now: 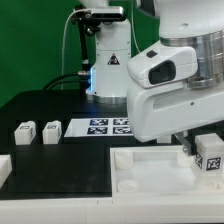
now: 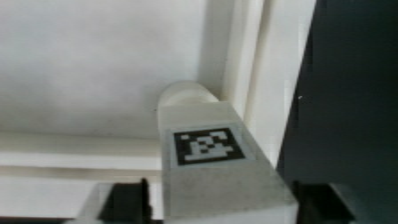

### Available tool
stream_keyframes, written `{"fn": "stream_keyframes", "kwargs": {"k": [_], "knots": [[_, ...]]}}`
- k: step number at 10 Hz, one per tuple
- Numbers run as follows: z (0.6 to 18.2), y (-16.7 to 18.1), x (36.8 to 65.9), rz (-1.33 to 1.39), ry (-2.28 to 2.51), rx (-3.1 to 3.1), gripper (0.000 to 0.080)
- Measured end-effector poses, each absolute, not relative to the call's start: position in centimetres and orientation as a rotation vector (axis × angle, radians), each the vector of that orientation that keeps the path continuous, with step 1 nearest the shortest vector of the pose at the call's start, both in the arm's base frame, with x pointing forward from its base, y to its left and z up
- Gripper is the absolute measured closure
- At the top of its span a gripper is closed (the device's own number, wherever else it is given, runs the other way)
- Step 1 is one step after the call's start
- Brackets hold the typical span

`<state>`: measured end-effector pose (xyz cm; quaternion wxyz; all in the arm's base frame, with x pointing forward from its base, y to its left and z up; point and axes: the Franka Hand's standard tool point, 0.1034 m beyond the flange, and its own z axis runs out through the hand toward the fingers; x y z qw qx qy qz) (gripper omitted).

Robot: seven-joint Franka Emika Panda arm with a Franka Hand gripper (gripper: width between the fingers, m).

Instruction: Assemble one leg

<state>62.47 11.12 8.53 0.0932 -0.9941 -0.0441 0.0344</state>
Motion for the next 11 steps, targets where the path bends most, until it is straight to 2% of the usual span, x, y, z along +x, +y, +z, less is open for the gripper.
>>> {"fn": "stream_keyframes", "kwargs": {"k": [1,4,9,11], "knots": [[8.5,11.0,62.5,0.116,0.024,-2.957,0.0498],[8.4,10.7,62.8,0.091,0.372,-2.939,0.0498],[8.2,11.2,62.3,0.169,1.543,-2.461,0.0499],[8.2,11.9,62.1,0.212,1.714,-2.332,0.0499]]}}
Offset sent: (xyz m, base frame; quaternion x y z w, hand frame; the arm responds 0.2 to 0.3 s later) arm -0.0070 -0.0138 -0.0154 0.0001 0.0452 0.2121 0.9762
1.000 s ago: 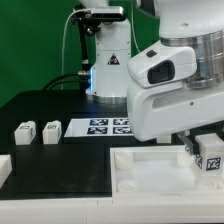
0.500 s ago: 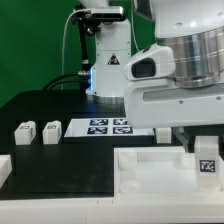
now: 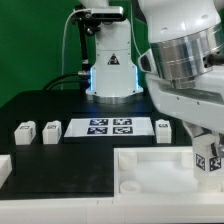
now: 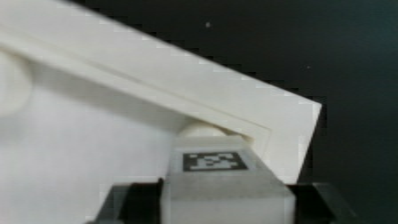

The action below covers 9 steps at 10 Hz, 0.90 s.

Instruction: Assemble one leg

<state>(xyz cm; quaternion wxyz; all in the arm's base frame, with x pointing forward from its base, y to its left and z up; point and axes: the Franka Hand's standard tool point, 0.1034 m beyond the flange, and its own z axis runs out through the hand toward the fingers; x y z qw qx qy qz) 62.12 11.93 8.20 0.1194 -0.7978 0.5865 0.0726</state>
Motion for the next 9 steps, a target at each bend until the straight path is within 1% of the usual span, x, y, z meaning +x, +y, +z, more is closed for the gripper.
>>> {"fn": "stream_keyframes", "kwargs": {"k": [1,3,4,5,6,7,8,9], "knots": [[8.2,12.3,62.1,0.226,1.775,-2.287,0.0500],[8.1,12.4,62.0,0.219,1.718,-2.327,0.0500],[8.0,12.4,62.0,0.208,1.643,-2.378,0.0406],[7.8,12.3,61.9,0.191,1.540,-2.448,0.0406],[7.5,12.1,61.8,0.167,1.379,-2.548,0.0231],[7.4,11.8,61.9,0.125,1.143,-2.673,0.0173],[7.2,11.5,61.9,0.087,0.924,-2.774,0.0173],[7.0,11.3,62.0,0.059,0.744,-2.839,0.0154]]}}
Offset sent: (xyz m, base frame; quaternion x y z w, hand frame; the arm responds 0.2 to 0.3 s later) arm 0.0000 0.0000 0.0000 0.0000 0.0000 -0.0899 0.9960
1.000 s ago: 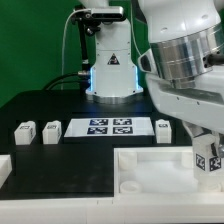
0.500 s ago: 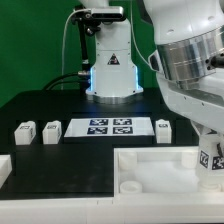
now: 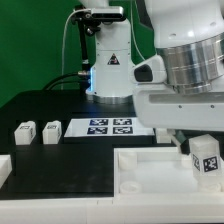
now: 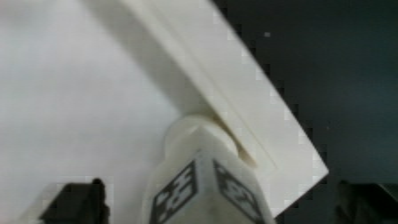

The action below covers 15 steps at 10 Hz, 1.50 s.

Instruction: Assemble one leg

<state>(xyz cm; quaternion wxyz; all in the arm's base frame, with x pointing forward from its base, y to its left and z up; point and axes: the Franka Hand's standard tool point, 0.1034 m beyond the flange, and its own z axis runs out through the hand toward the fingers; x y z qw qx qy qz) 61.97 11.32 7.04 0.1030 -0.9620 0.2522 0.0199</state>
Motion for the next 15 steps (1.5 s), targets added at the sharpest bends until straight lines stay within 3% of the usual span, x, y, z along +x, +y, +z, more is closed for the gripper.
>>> {"fn": "stream_keyframes", "kwargs": {"k": [4,7,8,9,10,15], "knots": [[7.5,11.6,62.3,-0.001,0.229,-2.940,0.0151],[7.6,12.1,62.5,-0.004,0.276,-2.931,0.0178],[7.6,12.3,62.4,0.006,0.362,-2.915,0.0360],[7.5,12.1,62.3,0.032,0.559,-2.883,0.0360],[7.3,11.7,62.2,0.047,0.686,-2.860,0.0484],[7.0,11.4,62.2,0.195,1.565,-2.397,0.0501]]}}
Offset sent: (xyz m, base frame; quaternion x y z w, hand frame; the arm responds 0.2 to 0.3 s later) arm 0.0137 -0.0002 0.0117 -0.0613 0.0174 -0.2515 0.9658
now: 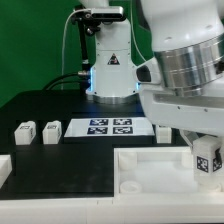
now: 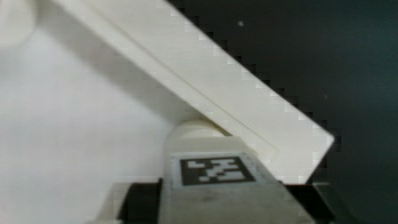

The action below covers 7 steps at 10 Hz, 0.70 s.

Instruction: Assemble one leg

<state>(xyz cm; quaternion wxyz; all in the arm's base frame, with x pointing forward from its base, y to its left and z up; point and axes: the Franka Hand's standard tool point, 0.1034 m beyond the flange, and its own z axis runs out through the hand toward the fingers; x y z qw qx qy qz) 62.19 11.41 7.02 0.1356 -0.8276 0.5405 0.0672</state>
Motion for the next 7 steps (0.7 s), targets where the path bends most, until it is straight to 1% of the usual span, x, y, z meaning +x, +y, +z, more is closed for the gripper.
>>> {"fn": "stream_keyframes", "kwargs": {"k": [1,4,5,6,7], "knots": [[7.03,11.48,62.23,0.211,1.646,-2.341,0.0504],[6.99,11.52,62.18,0.203,1.590,-2.377,0.0504],[6.98,11.52,62.18,0.190,1.531,-2.420,0.0450],[7.05,11.56,62.24,0.133,1.277,-2.585,0.0262],[7.17,11.92,62.26,0.082,1.052,-2.713,0.0262]]}}
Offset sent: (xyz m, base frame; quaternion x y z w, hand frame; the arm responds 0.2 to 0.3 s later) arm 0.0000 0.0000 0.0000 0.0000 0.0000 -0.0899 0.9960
